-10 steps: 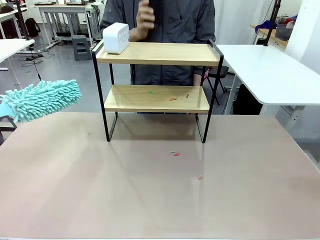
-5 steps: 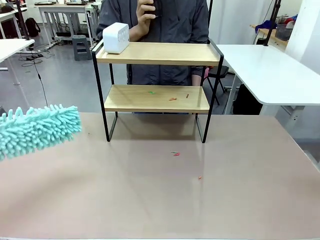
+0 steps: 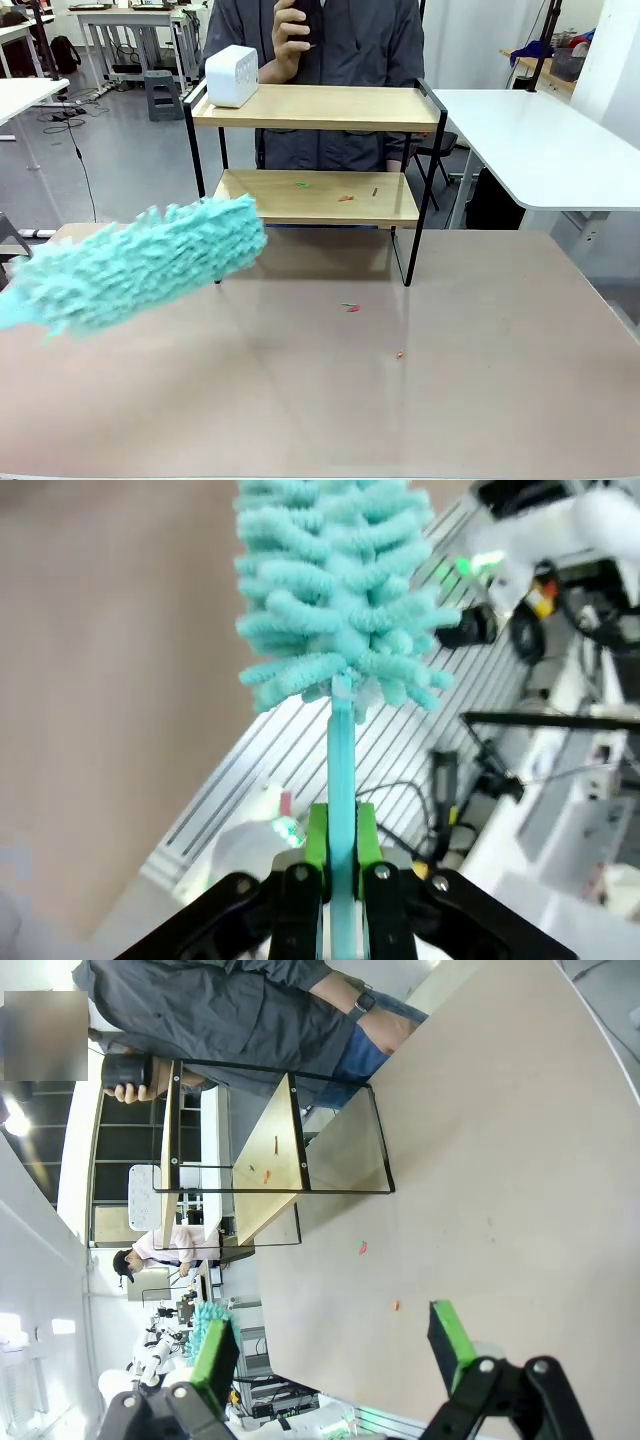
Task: Clean the shelf.
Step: Clean the remaining tier of the Shelf with the Duster once objects are removed.
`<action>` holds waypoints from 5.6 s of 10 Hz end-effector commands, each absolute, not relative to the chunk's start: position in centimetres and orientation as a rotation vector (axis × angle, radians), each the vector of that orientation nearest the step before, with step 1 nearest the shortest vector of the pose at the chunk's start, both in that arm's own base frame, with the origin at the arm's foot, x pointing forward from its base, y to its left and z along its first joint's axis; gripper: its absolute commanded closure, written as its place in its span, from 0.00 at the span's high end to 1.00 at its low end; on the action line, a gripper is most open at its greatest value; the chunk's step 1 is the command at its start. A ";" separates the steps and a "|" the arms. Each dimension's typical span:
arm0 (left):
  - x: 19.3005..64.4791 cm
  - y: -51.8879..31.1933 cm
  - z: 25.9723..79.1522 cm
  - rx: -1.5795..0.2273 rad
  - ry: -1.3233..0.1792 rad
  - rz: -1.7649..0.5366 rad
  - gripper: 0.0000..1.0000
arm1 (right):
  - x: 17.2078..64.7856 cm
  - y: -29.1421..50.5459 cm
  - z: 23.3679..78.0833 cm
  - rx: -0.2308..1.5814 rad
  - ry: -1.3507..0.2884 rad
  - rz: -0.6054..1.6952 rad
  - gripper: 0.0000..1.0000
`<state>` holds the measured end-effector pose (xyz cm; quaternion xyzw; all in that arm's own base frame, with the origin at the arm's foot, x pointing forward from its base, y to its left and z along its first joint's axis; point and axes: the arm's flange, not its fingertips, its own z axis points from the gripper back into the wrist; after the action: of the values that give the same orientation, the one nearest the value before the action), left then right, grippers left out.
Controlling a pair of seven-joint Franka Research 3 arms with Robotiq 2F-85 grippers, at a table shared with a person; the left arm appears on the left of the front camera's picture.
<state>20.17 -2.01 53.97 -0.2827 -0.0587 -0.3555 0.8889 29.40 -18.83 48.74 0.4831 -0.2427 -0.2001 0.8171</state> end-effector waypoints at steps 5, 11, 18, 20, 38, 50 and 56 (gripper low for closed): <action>23.9 -10.4 54.5 -0.658 -0.159 -0.393 0.12 | 29.6 -18.9 48.6 1.044 -0.546 -0.403 1.00; 26.2 -13.3 53.9 -0.727 -0.231 -0.293 0.12 | 29.6 -18.9 48.6 1.044 -0.546 -0.403 1.00; 33.6 -21.8 52.3 -0.520 -0.374 -0.126 0.12 | 29.6 -18.9 48.6 1.044 -0.546 -0.403 1.00; 35.8 -22.9 52.0 -0.480 -0.361 -0.080 0.12 | 29.6 -18.9 48.6 1.044 -0.546 -0.403 1.00; 42.6 -31.9 51.1 -0.395 -0.133 -0.509 0.12 | 29.6 -18.9 48.6 1.044 -0.546 -0.403 1.00; 31.8 -16.2 57.2 -0.553 -0.128 -1.063 0.12 | 29.6 -18.9 48.6 1.044 -0.546 -0.403 1.00; 23.4 0.8 61.6 -0.788 -0.554 -1.009 0.12 | 29.6 -18.9 48.6 1.044 -0.546 -0.403 1.00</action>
<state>23.62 -1.34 62.56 -0.3328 -0.1873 -0.5389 0.7508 29.40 -18.81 48.69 0.4838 -0.2417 -0.1997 0.8171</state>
